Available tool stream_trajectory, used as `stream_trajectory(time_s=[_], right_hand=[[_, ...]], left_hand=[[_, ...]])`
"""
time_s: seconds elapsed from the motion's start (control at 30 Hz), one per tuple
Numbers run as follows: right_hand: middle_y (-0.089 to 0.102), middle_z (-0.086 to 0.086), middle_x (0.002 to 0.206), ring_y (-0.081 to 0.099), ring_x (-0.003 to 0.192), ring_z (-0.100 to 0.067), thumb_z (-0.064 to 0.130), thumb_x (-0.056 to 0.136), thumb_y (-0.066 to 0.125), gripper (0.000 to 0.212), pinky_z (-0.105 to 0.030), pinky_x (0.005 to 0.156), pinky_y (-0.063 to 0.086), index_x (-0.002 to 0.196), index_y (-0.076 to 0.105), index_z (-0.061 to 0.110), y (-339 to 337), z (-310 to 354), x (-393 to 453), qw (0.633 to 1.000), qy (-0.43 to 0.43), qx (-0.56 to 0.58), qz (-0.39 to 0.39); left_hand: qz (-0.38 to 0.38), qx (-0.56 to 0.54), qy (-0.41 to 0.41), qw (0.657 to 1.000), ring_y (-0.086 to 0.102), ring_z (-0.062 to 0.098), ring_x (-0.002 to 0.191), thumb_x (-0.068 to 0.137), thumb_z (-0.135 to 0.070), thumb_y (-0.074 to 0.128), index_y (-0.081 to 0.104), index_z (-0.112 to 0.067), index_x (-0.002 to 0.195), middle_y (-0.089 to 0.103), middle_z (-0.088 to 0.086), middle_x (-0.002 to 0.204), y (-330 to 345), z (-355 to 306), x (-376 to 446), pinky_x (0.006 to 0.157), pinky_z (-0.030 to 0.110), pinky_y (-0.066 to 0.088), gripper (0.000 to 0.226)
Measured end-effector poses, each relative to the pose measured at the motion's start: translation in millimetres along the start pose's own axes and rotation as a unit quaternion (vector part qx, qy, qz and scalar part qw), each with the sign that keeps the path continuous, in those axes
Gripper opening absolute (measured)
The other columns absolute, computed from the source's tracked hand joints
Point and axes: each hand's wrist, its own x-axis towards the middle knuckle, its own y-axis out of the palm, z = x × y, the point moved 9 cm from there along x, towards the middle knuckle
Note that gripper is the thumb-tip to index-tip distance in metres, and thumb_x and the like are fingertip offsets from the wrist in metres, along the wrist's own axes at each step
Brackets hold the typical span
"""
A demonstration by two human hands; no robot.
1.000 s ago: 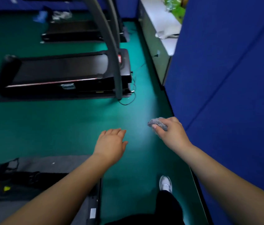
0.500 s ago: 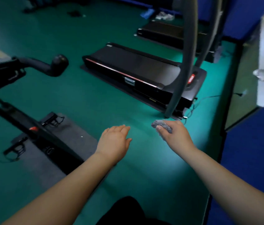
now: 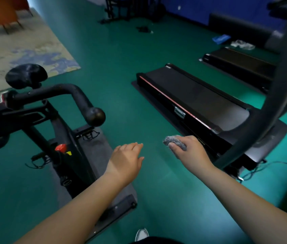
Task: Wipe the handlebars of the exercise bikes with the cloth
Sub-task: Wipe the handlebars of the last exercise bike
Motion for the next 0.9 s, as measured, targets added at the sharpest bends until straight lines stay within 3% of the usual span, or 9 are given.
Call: stream_trajectory(time_s=[0.23, 0.37, 0.5, 0.63, 0.8, 0.83, 0.9], right_hand=[[0.056, 0.000, 0.102, 0.052, 0.099, -0.012, 0.043, 0.087, 0.060, 0.029, -0.022, 0.086, 0.038, 0.112, 0.068, 0.031, 26, 41, 77, 0.996, -0.065, 0.014, 0.055], [0.056, -0.002, 0.099, 0.047, 0.093, -0.008, 0.037, 0.087, 0.062, 0.024, -0.013, 0.074, 0.028, 0.110, 0.068, 0.032, 56, 81, 115, 0.984, -0.139, 0.020, 0.113], [0.055, -0.001, 0.099, 0.048, 0.096, -0.010, 0.035, 0.088, 0.062, 0.022, -0.014, 0.075, 0.028, 0.109, 0.068, 0.033, 84, 119, 141, 0.955, -0.223, 0.024, 0.196], [0.053, 0.000, 0.098, 0.053, 0.096, -0.014, 0.034, 0.088, 0.063, 0.023, -0.017, 0.079, 0.033, 0.109, 0.069, 0.028, 101, 149, 162, 0.915, -0.297, 0.038, 0.270], [0.048, 0.013, 0.091, 0.055, 0.092, -0.015, 0.032, 0.088, 0.063, 0.016, -0.042, 0.081, 0.052, 0.103, 0.067, 0.034, 102, 186, 167, 0.865, -0.361, 0.101, 0.334], [0.049, 0.012, 0.092, 0.054, 0.093, -0.014, 0.031, 0.088, 0.063, 0.013, -0.036, 0.084, 0.052, 0.099, 0.064, 0.039, 99, 197, 165, 0.852, -0.378, 0.123, 0.341], [0.053, 0.005, 0.096, 0.054, 0.095, -0.009, 0.029, 0.089, 0.062, 0.016, -0.010, 0.086, 0.041, 0.092, 0.058, 0.044, 91, 220, 156, 0.826, -0.407, 0.165, 0.353]], left_hand=[[-0.053, -0.005, -0.062, 0.997, 0.052, 0.023, 0.120, 0.091, -0.034, 0.048, 0.047, -0.018, 0.135, 0.055, 0.002, 0.133, -28, 30, 28, 0.101, 0.037, 0.036, 0.047], [-0.079, -0.013, -0.144, 0.986, 0.060, 0.027, 0.106, 0.085, -0.029, 0.057, 0.057, -0.012, 0.125, 0.063, 0.005, 0.119, -28, 60, 29, 0.090, 0.035, 0.045, 0.044], [-0.128, -0.014, -0.240, 0.962, 0.062, 0.026, 0.102, 0.083, -0.026, 0.061, 0.060, -0.009, 0.120, 0.065, 0.008, 0.114, -36, 82, 24, 0.091, 0.030, 0.043, 0.040], [-0.169, -0.006, -0.361, 0.917, 0.061, 0.025, 0.106, 0.085, -0.031, 0.058, 0.060, -0.013, 0.122, 0.064, 0.006, 0.120, -47, 88, 10, 0.092, 0.034, 0.044, 0.041], [-0.226, -0.027, -0.497, 0.838, 0.054, 0.021, 0.116, 0.088, -0.032, 0.055, 0.055, -0.017, 0.129, 0.059, 0.001, 0.128, -72, 71, -19, 0.098, 0.033, 0.041, 0.044], [-0.240, -0.034, -0.520, 0.819, 0.053, 0.021, 0.118, 0.088, -0.033, 0.055, 0.053, -0.019, 0.130, 0.058, 0.000, 0.129, -78, 66, -27, 0.099, 0.033, 0.040, 0.044], [-0.267, -0.059, -0.556, 0.785, 0.051, 0.021, 0.120, 0.089, -0.034, 0.054, 0.049, -0.026, 0.131, 0.056, -0.002, 0.131, -92, 54, -45, 0.099, 0.033, 0.040, 0.044]])
